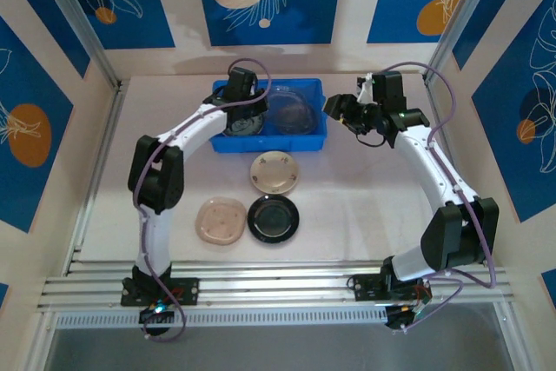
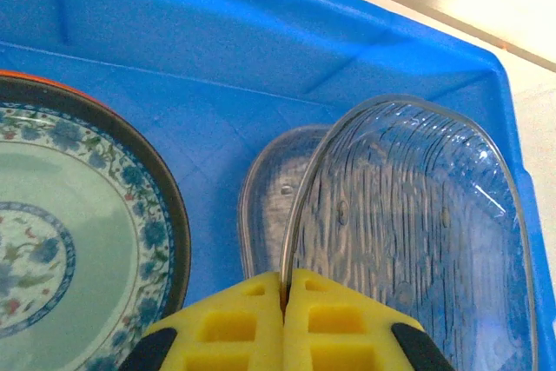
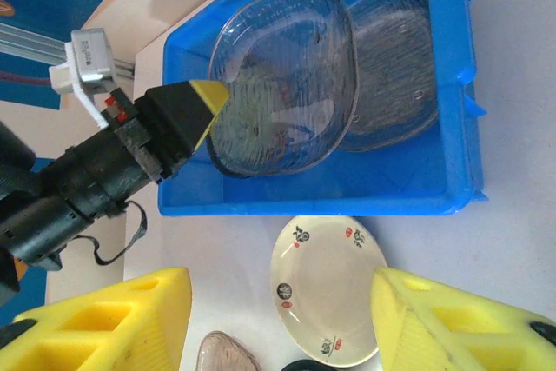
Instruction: Place the plates into the plastic bin on the countertop
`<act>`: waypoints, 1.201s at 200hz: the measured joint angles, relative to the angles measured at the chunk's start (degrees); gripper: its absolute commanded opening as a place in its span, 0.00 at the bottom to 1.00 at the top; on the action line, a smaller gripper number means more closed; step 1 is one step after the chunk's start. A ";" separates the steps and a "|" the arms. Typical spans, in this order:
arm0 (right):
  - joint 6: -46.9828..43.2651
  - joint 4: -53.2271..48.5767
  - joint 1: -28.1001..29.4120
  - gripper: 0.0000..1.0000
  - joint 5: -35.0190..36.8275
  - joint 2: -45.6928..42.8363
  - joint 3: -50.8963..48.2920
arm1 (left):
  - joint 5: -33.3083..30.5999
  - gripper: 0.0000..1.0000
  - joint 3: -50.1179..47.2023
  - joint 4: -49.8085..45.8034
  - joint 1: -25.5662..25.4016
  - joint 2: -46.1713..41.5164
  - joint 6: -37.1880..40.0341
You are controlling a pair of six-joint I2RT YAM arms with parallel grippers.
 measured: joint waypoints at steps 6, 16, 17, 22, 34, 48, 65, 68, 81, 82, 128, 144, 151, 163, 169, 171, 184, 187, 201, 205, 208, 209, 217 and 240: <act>0.02 0.00 -0.11 0.57 0.00 0.00 0.00 | -0.11 0.00 0.55 0.04 -0.02 0.68 -0.26; 0.00 0.00 -0.26 0.57 -0.02 0.00 -0.02 | -0.28 0.00 1.27 0.17 -0.07 1.86 -0.63; 0.00 -0.02 -0.26 0.57 -0.02 -0.02 -0.04 | -0.31 0.00 1.29 0.17 -0.07 1.90 -0.68; 0.00 -0.02 -0.26 0.57 -0.02 -0.07 -0.07 | -0.46 0.00 1.55 0.22 -0.11 2.36 -0.81; 0.00 -0.09 -0.42 0.57 -0.02 -0.17 -0.09 | -0.57 0.00 2.23 0.24 -0.17 3.39 -1.29; 0.00 -0.24 -0.63 0.57 -0.04 -0.35 -0.09 | -0.72 0.00 3.10 0.28 -0.28 4.68 -2.01; 0.00 -0.26 -0.79 0.57 -0.04 -0.61 -0.09 | -0.94 0.00 4.50 0.20 -0.46 6.25 -2.62; -0.02 -0.26 -0.79 0.57 -0.04 -0.63 -0.09 | -0.98 0.00 4.83 0.20 -0.50 6.58 -2.80; 0.00 -0.28 -0.90 0.57 -0.20 -0.74 -0.13 | -0.98 0.00 6.38 0.26 -0.66 8.04 -3.34; 0.00 -0.28 -0.90 0.57 -0.20 -0.74 -0.13 | -0.98 0.00 6.56 0.24 -0.68 8.24 -3.39; -0.02 -0.61 -0.90 0.57 -0.42 -0.74 -0.74 | -0.98 0.00 12.15 -0.98 -1.44 13.42 -4.74; -0.02 -0.68 -0.90 0.57 -0.66 -0.72 -0.76 | -0.98 0.00 13.14 -2.03 -1.57 14.34 -4.92; -0.04 -0.66 -0.90 0.57 -0.79 -0.72 -0.76 | -1.07 0.03 13.38 -2.38 -1.62 14.49 -4.92; -0.02 -0.66 -0.90 0.57 -0.96 -0.72 -0.76 | -1.16 0.14 13.46 -2.97 -1.62 14.49 -5.09; -0.02 -0.66 -0.90 0.57 -1.14 -0.72 -0.76 | -1.18 0.19 13.57 -3.21 -1.62 14.49 -5.03; -0.02 -0.66 -0.90 0.57 -1.16 -0.72 -0.76 | -1.18 0.21 13.62 -3.23 -1.62 14.49 -5.33; -0.02 -0.66 -0.90 0.57 -1.31 -0.72 -0.76 | -1.29 0.31 13.88 -3.54 -1.62 14.49 -5.22; -0.02 -0.66 -0.90 0.57 -1.31 -0.72 -0.76 | -1.42 0.34 13.97 -3.58 -1.62 14.51 -5.81; -0.02 -0.66 -0.90 0.57 -1.33 -0.72 -0.76 | -1.64 0.41 14.36 -3.78 -1.62 14.49 -5.73; -0.02 -0.66 -0.90 0.57 -1.33 -0.72 -0.76 | -1.62 0.43 14.49 -3.87 -1.62 14.49 -5.60; -0.02 -0.66 -0.90 0.57 -1.33 -0.72 -0.76 | -1.68 0.44 14.56 -3.89 -1.62 14.49 -5.70; -0.02 -0.66 -0.90 0.57 -1.33 -0.72 -0.79 | -1.66 0.44 14.62 -3.89 -1.62 14.49 -5.51; -0.02 -0.66 -0.90 0.57 -1.33 -0.72 -0.79 | -1.73 0.47 14.91 -4.17 -1.62 14.49 -5.42; -0.02 -0.66 -0.90 0.57 -1.33 -0.74 -0.79 | -1.92 0.54 15.96 -4.79 -1.70 14.49 -5.11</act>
